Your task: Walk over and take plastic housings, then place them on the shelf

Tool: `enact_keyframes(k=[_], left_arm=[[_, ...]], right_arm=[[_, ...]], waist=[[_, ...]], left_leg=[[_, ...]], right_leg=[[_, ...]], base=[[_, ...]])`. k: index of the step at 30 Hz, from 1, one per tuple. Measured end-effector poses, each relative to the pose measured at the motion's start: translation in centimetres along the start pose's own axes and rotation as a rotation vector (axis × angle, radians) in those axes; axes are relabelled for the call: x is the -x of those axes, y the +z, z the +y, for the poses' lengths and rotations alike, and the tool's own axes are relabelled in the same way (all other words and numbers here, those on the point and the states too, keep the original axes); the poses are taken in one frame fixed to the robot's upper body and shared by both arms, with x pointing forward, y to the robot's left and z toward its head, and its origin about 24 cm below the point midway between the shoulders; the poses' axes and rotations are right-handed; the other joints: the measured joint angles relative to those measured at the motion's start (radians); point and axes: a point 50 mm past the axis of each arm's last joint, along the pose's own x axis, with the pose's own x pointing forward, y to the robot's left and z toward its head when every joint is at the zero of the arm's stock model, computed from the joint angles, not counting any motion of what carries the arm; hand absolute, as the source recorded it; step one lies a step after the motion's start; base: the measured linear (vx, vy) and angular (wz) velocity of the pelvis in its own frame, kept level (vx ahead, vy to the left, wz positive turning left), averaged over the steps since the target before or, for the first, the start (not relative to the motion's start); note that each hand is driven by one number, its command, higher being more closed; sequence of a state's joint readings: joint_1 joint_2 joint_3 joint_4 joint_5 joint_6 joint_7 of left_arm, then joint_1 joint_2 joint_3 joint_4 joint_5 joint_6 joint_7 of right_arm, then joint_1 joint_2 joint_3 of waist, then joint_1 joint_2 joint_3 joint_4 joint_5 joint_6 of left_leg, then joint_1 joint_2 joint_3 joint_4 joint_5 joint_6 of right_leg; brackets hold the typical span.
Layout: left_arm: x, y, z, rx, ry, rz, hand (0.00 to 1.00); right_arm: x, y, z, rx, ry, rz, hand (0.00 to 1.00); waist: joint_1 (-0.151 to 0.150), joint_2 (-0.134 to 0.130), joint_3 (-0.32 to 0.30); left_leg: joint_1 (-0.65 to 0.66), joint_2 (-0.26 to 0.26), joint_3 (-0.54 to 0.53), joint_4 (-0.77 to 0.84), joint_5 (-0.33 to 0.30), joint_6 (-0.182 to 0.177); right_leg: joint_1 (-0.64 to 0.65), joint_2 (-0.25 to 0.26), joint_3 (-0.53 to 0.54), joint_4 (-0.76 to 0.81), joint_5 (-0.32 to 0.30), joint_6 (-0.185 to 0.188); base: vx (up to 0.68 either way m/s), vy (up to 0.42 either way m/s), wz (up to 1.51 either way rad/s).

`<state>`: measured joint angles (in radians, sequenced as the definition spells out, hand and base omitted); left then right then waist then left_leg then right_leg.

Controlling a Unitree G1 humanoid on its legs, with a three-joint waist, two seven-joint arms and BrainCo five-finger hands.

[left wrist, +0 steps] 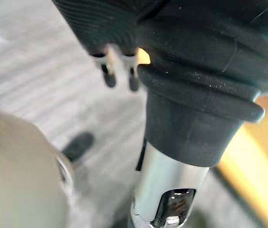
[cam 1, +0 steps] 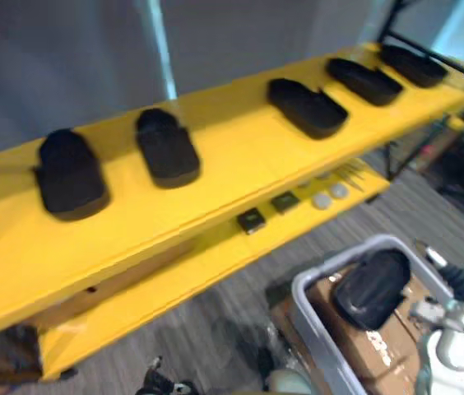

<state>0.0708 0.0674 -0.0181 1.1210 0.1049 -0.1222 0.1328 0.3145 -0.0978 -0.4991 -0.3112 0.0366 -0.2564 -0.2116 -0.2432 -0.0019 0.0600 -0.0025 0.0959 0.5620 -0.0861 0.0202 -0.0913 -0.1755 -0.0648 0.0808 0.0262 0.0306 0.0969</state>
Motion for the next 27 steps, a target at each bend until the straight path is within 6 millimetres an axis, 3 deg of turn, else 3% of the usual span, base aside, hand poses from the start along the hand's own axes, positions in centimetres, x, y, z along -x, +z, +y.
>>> enact_keyframes(k=[2, 6, 9, 10, 13, 16, 19, 23, 27], left_arm=[[-0.2, 1.0, -0.9, -0.092, -0.082, -0.034, 0.0], [-0.5, 3.2, -2.3, -0.19, -0.147, -0.096, 0.0], [-0.6, 4.2, -2.8, -0.143, -0.153, -0.119, 0.0], [-0.6, 4.7, -3.3, -0.111, -0.16, -0.132, 0.0], [-0.5, 5.2, -4.0, -0.077, -0.164, -0.151, 0.0], [-0.3, 3.5, -3.2, -0.041, -0.121, -0.101, 0.0], [-0.2, 2.0, -2.2, 0.001, -0.081, -0.052, 0.0], [-0.3, 0.2, 0.0, 0.156, 0.024, 0.034, 0.0], [-0.3, -0.2, 1.3, 0.298, 0.111, 0.065, 0.0]], right_arm=[[0.0, 0.0, -0.6, -0.003, -0.013, 0.005, 0.0], [-0.7, 0.3, 0.7, -0.059, 0.011, -0.022, 0.0], [-1.9, 1.2, 4.3, -0.158, 0.104, -0.069, 0.0], [-2.3, 1.3, 5.3, -0.173, 0.149, -0.078, 0.0], [-2.5, 0.9, 6.4, -0.18, 0.212, -0.061, 0.0], [-2.0, 0.3, 7.3, -0.198, 0.252, -0.028, 0.0], [-1.9, 0.3, 7.6, -0.209, 0.256, -0.024, 0.0], [-1.0, 0.3, 9.7, -0.268, 0.324, 0.001, 0.0], [-1.0, 0.1, 11.3, -0.29, 0.369, 0.022, 0.0]], waist=[[-0.026, 0.009, -0.005], [-0.029, 0.013, -0.006], [0.002, 0.011, -0.003], [0.018, 0.021, -0.004], [0.046, 0.054, 0.009], [0.06, 0.024, 0.03], [0.065, 0.023, 0.029], [0.081, 0.022, 0.043], [0.1, 0.027, 0.072]], left_leg=[[0.004, -0.003, 0.003, 0.0, -0.009, 0.001], [0.027, -0.015, 0.028, 0.005, -0.023, 0.0], [-0.022, -0.01, -0.188, 0.159, -0.115, -0.005], [-0.077, -0.007, -0.322, 0.248, -0.168, -0.009], [-0.138, -0.007, -0.533, 0.339, -0.28, -0.01], [-0.143, -0.035, -0.524, 0.347, -0.296, 0.012], [-0.178, -0.051, -0.523, 0.369, -0.302, 0.023], [-0.174, -0.049, -0.5, 0.372, -0.306, 0.027], [-0.195, -0.04, -0.498, 0.414, -0.331, 0.033]], right_leg=[[0.0, 0.0, 0.013, -0.005, 0.009, -0.001], [-0.002, 0.001, 0.061, -0.003, 0.016, 0.006], [-0.048, 0.003, 0.156, 0.019, 0.021, 0.015], [-0.075, 0.006, 0.189, 0.024, 0.027, 0.025], [-0.11, 0.022, 0.211, 0.023, 0.039, 0.036], [-0.112, 0.001, 0.226, 0.023, 0.043, 0.042], [-0.137, -0.016, 0.229, 0.023, 0.044, 0.043], [-0.141, -0.017, 0.256, 0.014, 0.063, 0.051], [-0.141, -0.008, 0.26, 0.017, 0.063, 0.05]], base=[[0.05, -0.012, -0.27], [0.02, 0.008, -0.32], [0.02, -0.043, -0.91], [0.0, -0.02, -0.62], [-0.02, 0.099, -0.35], [-0.05, 0.136, -0.06], [0.0, 0.096, 0.04], [0.04, 0.04, -0.14], [0.0, 0.008, -0.07]])
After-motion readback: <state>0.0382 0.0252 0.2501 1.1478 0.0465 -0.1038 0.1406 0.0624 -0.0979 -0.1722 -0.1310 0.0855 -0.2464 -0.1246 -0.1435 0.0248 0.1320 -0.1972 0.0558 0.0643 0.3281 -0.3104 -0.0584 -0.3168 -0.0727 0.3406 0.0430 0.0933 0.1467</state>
